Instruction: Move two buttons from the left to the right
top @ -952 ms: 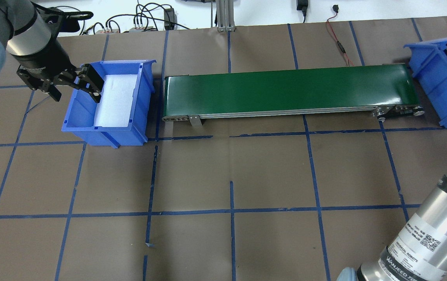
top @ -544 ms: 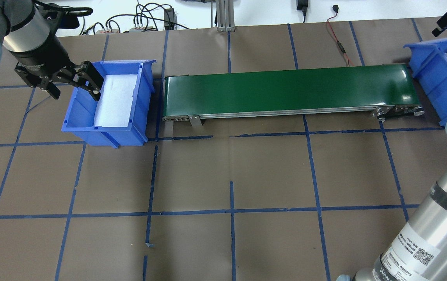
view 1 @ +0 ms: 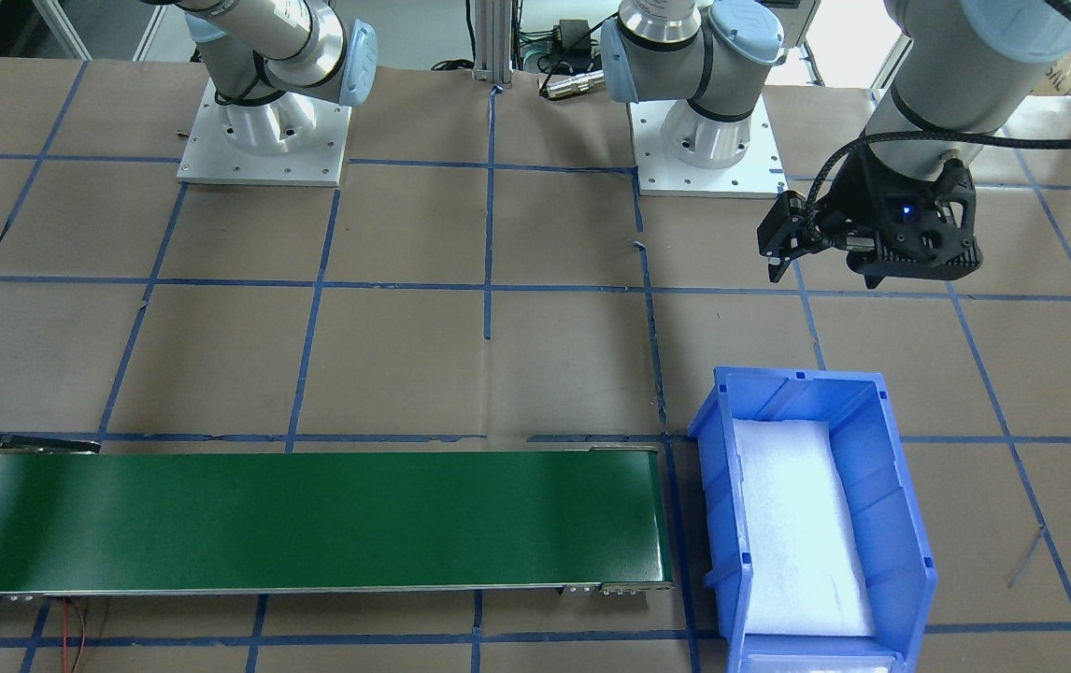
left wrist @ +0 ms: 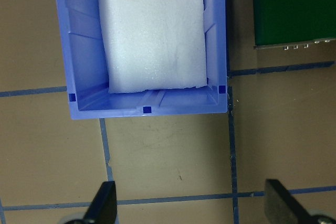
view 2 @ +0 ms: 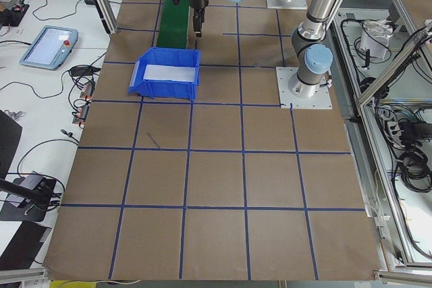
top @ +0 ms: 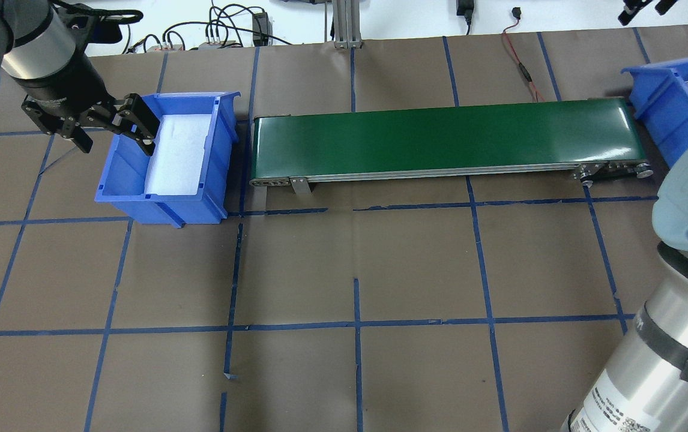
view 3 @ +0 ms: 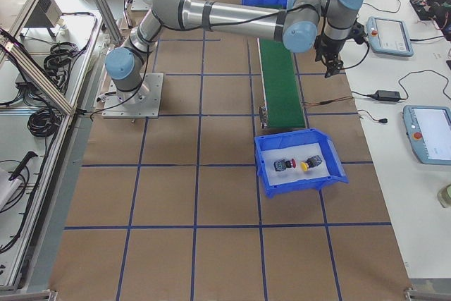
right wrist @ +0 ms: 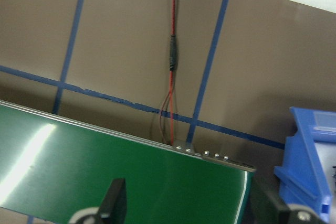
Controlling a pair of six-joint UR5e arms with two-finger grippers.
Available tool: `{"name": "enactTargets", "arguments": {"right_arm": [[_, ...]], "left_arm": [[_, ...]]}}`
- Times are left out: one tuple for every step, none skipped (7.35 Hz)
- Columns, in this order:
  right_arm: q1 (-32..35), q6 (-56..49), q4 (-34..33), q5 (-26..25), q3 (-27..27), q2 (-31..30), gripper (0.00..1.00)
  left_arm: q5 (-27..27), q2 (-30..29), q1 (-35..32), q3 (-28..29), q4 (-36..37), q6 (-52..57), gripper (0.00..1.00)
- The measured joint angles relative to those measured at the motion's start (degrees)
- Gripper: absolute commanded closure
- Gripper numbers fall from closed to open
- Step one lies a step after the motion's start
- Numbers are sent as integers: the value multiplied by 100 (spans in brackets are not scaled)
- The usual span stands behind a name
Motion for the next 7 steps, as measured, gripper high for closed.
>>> {"name": "enactTargets", "arguments": {"right_arm": [[358,623,19,-80,242,-262,9],[612,1104,19,-103,634,-592,3],[761,1392,-67,-83,1274,-1061,0],[823,1500,-257,-71,2085,-1616,0],[844,1526,-432,-94,2891,-2176,0],[854,1532,-520,-104,3546,-2676,0],[863,1549,-530,-109,3930,-3021,0]], "left_arm": [[2,11,0,-8,3,3,0],[-6,9,2,-10,6,6,0],[-18,1,8,-11,8,19,0],[-17,-1,13,-15,9,36,0],[-9,4,15,-21,9,41,0],[3,14,17,-25,9,39,0],[9,19,17,-27,9,35,0]]}}
